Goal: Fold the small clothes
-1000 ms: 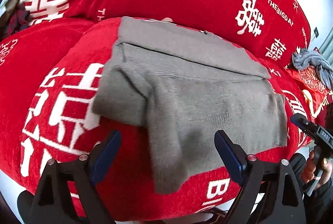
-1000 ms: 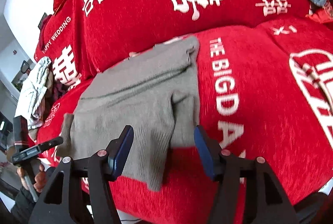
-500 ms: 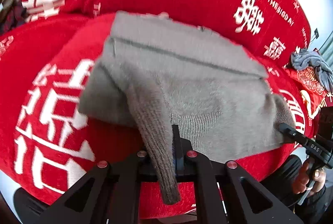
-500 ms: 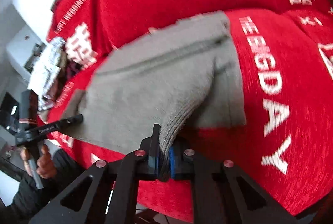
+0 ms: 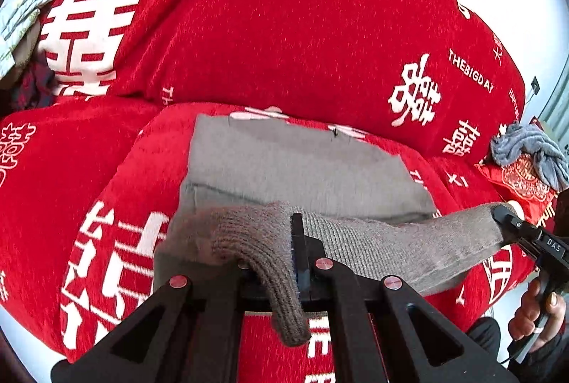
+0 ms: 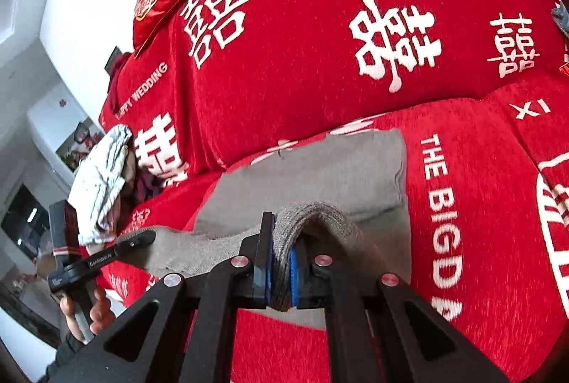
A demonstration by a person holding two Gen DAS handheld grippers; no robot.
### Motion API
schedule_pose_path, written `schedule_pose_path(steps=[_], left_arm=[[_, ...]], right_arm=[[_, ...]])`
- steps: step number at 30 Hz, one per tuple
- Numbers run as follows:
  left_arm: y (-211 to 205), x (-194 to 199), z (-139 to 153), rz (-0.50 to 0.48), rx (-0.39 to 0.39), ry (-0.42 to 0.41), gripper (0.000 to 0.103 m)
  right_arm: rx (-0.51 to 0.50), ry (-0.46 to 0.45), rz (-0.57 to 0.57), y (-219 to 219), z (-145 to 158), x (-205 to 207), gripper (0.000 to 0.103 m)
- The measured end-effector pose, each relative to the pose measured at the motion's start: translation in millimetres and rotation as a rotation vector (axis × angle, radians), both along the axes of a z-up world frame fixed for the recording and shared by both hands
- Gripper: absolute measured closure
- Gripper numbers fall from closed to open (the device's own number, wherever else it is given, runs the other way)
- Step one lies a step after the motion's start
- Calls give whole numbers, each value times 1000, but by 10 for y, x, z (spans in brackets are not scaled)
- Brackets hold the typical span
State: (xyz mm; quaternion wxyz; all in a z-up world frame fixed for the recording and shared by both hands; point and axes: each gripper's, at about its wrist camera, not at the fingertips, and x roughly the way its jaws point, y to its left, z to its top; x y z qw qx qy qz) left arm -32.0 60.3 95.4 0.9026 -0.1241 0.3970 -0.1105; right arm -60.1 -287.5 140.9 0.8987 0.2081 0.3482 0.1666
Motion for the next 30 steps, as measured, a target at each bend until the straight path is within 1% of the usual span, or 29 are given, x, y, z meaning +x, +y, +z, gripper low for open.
schedule_pose_path(steps=[4,9,15,19,24,27,30], left_arm=[[-8,131,-7,5,11,14,97],[41,296,-53,19,4,39,97],[74,510,-30,27,0,55,97],[23,684,-21,24,17,70,97],[-52,935,9,16,29,82,97],[-116,1118,-30,11,49,105,97],[-140,1288,-97,16,53,135,97]], right_arm=[[-10,15,-22,10,14,149,95],[-27,24,-24,44,55,381,95],[-37,34,-38,70,82,612,96],[-34,58,-58,50,45,771,96],[-59,90,-96,22,-14,1006,96],[-78,108,-109,12,-57,1134,96],[-89,131,-117,13,-111,1281,96]])
